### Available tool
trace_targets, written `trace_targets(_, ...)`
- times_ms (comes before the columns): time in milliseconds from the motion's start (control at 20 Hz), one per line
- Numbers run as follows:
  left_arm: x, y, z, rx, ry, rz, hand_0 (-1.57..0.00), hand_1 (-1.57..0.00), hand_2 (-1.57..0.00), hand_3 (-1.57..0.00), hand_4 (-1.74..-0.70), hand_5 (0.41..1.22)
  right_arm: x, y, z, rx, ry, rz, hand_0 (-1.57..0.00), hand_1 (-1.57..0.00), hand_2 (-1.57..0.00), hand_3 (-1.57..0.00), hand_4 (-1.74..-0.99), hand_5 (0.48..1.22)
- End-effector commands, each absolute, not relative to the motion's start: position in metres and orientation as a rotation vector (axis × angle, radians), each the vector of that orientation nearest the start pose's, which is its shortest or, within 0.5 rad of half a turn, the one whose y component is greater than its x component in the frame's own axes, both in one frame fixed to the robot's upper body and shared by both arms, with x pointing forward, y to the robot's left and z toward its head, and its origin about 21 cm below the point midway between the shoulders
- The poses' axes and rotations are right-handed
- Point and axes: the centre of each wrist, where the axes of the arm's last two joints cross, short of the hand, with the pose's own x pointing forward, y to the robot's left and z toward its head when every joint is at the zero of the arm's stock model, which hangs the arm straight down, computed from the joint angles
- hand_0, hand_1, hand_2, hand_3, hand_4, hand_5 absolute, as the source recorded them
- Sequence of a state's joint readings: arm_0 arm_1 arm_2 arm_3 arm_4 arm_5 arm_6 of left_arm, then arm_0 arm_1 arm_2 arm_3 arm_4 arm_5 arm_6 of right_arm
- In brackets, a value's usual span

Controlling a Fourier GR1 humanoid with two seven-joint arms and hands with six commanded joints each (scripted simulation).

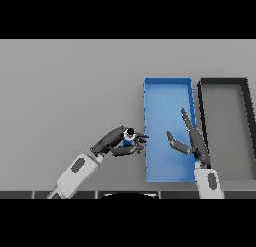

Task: Pick up the blue pipe and place it into the blue bin.

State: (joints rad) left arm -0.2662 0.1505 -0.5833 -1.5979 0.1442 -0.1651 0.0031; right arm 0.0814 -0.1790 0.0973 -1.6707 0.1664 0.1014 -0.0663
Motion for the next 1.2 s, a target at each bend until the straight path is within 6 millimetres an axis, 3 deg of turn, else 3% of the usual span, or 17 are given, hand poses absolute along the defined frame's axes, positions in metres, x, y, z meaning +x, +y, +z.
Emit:
trace_targets(0, 0.258, 0.103, 0.048, -0.599, -1.631, -0.757, -1.57, -1.57, -1.57, -1.44, -1.73, 1.220, 0.228, -0.253, 0.011, -0.114, -1.603, 0.411, 0.00, 0.00, 0.00, 0.00, -1.243, 0.687)
trace_targets(100, 0.256, 0.100, 0.047, -0.615, -1.629, -0.767, -1.57, -1.57, -1.57, -1.44, -1.73, 1.220, 0.230, -0.256, 0.014, -0.100, -1.632, 0.412, 0.00, 0.00, 0.00, 0.00, -1.213, 0.684)
trace_targets(200, 0.253, 0.098, 0.047, -0.624, -1.640, -0.757, -1.57, -1.57, -1.57, -1.44, -1.73, 1.221, 0.232, -0.258, 0.026, 0.039, -1.699, 0.384, 0.00, 0.00, 0.00, 0.00, -1.225, 0.647)
trace_targets(350, 0.256, 0.101, 0.049, -0.622, -1.640, -0.765, -1.57, -1.57, -1.57, -1.44, -1.73, 1.221, 0.239, -0.260, 0.062, 0.249, -1.721, 0.403, 0.00, 0.00, 0.00, 0.00, -1.254, 0.554)
trace_targets(550, 0.258, 0.098, 0.050, -0.613, -1.646, -0.775, -1.57, -1.57, -1.57, -1.44, -1.73, 1.221, 0.245, -0.254, 0.106, 0.471, -1.702, 0.565, 0.00, 0.00, 0.00, 0.00, -1.326, 0.507)
trace_targets(800, 0.258, 0.097, 0.050, -0.600, -1.647, -0.798, -1.57, -1.57, -1.57, -1.44, -1.73, 1.221, 0.253, -0.223, 0.154, 0.627, -1.694, 0.846, 0.00, 0.00, 0.00, 0.00, -1.338, 0.495)
trace_targets(1100, 0.256, 0.099, 0.057, -0.640, -1.667, -0.797, -1.57, -1.57, -1.57, -1.44, -1.73, 1.221, 0.264, -0.183, 0.177, 0.704, -1.686, 1.041, 0.00, 0.00, 0.00, 0.00, -1.307, 0.497)
trace_targets(1150, 0.258, 0.102, 0.055, -0.638, -1.666, -0.799, -1.57, -1.57, -1.57, -1.47, -1.67, 1.221, 0.265, -0.177, 0.177, 0.707, -1.685, 1.062, 0.00, 0.00, 0.00, 0.00, -1.288, 0.502)
